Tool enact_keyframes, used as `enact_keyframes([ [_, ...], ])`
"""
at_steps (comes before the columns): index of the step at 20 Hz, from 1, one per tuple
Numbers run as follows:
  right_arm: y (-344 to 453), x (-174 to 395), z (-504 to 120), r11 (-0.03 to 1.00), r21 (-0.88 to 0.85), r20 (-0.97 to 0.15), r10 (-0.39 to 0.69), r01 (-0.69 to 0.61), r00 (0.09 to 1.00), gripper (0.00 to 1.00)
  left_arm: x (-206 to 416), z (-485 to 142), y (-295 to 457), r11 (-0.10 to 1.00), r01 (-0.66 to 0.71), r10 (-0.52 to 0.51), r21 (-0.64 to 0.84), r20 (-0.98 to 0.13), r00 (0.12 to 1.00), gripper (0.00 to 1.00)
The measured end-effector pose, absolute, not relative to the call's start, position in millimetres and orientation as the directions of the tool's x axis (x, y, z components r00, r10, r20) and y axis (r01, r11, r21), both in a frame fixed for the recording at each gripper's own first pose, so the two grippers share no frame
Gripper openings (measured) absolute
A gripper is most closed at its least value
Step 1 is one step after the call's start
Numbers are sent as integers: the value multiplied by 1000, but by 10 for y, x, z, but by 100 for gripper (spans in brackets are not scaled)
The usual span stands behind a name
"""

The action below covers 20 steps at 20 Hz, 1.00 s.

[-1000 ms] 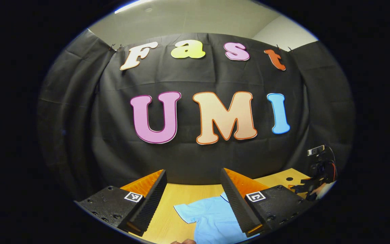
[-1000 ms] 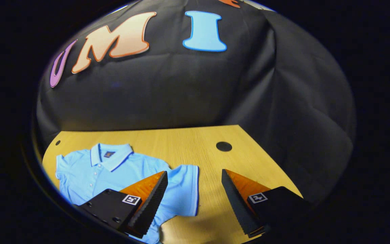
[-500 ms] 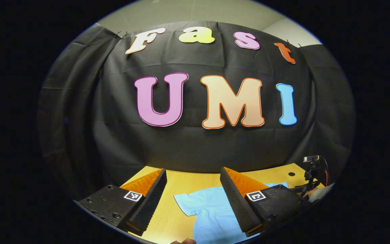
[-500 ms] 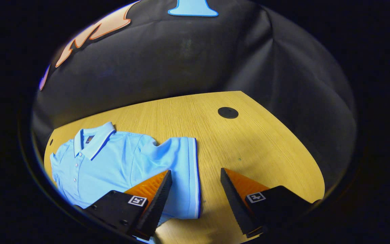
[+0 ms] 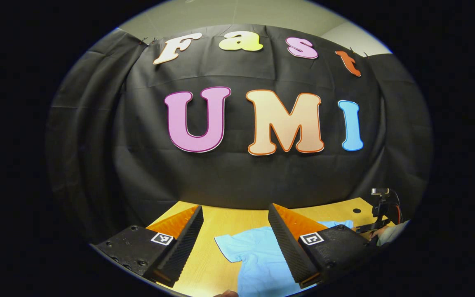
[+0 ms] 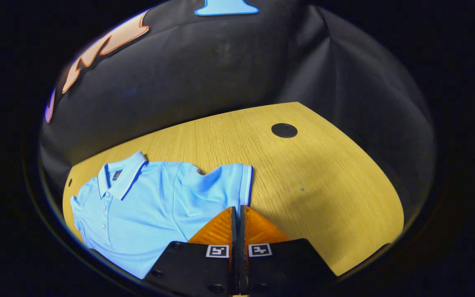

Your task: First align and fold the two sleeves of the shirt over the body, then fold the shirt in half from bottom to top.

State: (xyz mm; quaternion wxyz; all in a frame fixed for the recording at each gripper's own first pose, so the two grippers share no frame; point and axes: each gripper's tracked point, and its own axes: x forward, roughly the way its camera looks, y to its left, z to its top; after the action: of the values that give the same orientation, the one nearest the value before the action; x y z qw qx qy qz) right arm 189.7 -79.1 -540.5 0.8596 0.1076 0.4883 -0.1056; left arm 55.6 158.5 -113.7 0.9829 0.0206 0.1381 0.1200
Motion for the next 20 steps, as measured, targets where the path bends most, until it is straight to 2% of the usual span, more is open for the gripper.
enact_keyframes([
  [3, -765, 1973, -5347, 941, 138, -855, -44, 308, 517, 0, 553, -1116, 1567, 971, -226, 239, 79, -260, 936, 95],
  [6, -530, 2118, -5121, 928, 221, -821, 11, 300, 571, 3, 541, -1058, 1545, 972, -221, 234, 79, -246, 941, 95],
  [13, 521, 2000, -4960, 906, 379, -790, 209, 190, 576, 3, 461, -1143, 1601, 971, -235, 236, 36, -270, 933, 95],
  [17, 834, 1919, -5036, 918, 371, -790, 234, 138, 566, 4, 407, -1212, 1699, 968, -252, 245, 17, -294, 924, 95],
  [18, 869, 1896, -5032, 924, 361, -792, 232, 128, 565, 10, 385, -1243, 1731, 966, -259, 252, 18, -297, 921, 95],
  [19, 907, 1899, -4989, 921, 371, -786, 245, 116, 568, 4, 386, -1270, 1761, 964, -265, 258, 19, -302, 918, 96],
  [20, 910, 1901, -4937, 921, 373, -781, 249, 109, 573, 24, 374, -1316, 1787, 963, -268, 260, 18, -310, 914, 95],
])
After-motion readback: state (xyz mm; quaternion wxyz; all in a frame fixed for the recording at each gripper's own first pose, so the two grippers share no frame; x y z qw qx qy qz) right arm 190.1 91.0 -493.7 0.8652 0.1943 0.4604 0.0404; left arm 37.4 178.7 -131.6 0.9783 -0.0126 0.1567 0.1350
